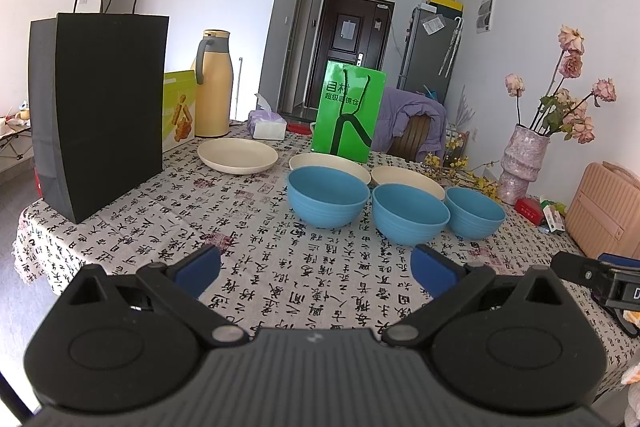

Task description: Organize plates and bowls

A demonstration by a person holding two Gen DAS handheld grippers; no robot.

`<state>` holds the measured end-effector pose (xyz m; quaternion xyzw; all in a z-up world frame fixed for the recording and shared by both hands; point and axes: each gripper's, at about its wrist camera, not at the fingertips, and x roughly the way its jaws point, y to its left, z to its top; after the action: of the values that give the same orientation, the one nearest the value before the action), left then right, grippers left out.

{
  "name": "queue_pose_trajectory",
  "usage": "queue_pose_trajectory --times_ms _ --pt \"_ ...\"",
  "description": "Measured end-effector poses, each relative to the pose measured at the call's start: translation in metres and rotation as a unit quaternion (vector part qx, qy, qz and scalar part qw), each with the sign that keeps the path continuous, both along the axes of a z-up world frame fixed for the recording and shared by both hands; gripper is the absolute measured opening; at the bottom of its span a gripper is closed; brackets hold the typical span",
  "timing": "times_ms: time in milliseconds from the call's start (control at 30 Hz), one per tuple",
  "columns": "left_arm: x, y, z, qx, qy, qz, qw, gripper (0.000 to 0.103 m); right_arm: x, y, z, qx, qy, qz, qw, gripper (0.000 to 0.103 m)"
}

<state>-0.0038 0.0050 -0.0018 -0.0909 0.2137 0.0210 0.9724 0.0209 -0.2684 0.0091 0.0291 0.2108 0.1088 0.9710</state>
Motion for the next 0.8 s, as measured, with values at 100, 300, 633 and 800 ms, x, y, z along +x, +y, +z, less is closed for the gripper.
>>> queue_pose_trajectory --times_ms 100,300,633,800 --pt "0.0 -0.001 0.0 0.003 0.0 0.003 1.0 0.103 0.005 0.002 0.0 -0.002 0.0 0.003 1.0 0.103" --pt "0.012 0.012 0.003 0.001 -0.004 0.014 0.9999 0.103 0.027 0.013 -0.003 -0.003 0.004 0.016 1.0 0.103" --pt "0.043 0.028 0.013 0.0 -0.01 0.021 0.9997 0.103 0.072 0.038 -0.001 0.008 0.016 0.037 0.999 0.103" --pt "0.064 0.035 0.016 -0.008 -0.015 0.015 0.9997 0.103 0.098 0.044 0.003 0.017 0.015 0.038 0.999 0.103"
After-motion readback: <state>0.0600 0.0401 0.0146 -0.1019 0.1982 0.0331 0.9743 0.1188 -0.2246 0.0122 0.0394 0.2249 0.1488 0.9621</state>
